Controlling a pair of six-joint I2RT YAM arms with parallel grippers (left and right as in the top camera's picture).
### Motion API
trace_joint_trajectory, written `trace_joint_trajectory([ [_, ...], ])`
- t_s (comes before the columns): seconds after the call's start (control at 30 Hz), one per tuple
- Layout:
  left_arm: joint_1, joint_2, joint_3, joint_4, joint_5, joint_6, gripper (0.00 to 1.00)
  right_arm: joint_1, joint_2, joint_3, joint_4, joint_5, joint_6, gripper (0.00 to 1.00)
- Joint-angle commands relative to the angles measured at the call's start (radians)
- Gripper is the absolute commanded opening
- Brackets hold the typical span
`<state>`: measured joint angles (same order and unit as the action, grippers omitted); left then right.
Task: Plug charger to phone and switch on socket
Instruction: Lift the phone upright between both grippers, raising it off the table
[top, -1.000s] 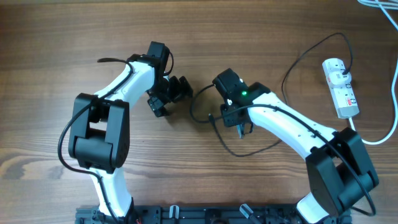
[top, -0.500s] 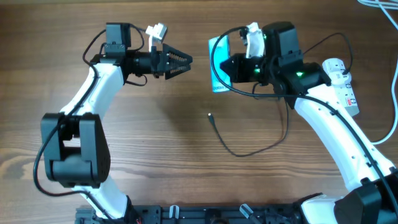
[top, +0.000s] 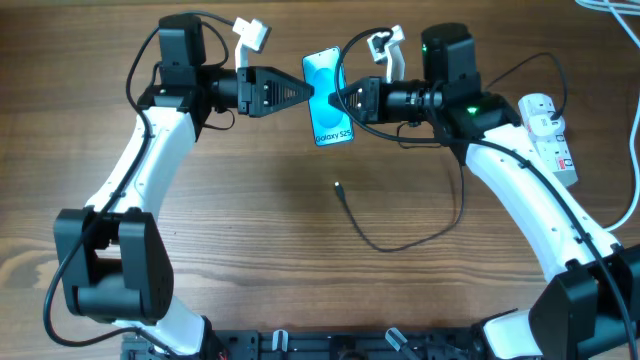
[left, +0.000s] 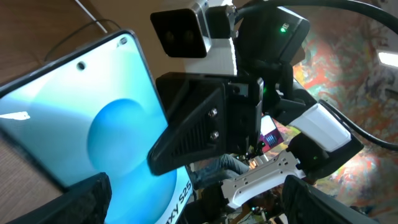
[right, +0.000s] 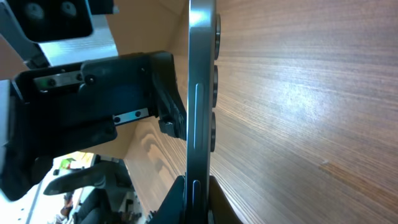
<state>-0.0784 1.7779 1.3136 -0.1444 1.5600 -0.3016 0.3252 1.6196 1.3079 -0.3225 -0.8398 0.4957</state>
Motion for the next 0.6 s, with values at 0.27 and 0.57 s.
trace_joint_trajectory([
  [0.27,0.020,-0.024,0.002,0.115,0.017,-0.154,1.00,-0.011,-0.005,0.023,0.135,-0.279,0.062,0.04],
  [0.57,-0.039,-0.024,0.002,0.777,0.017,-0.733,0.62,0.008,-0.005,0.023,0.184,-0.229,0.102,0.04],
])
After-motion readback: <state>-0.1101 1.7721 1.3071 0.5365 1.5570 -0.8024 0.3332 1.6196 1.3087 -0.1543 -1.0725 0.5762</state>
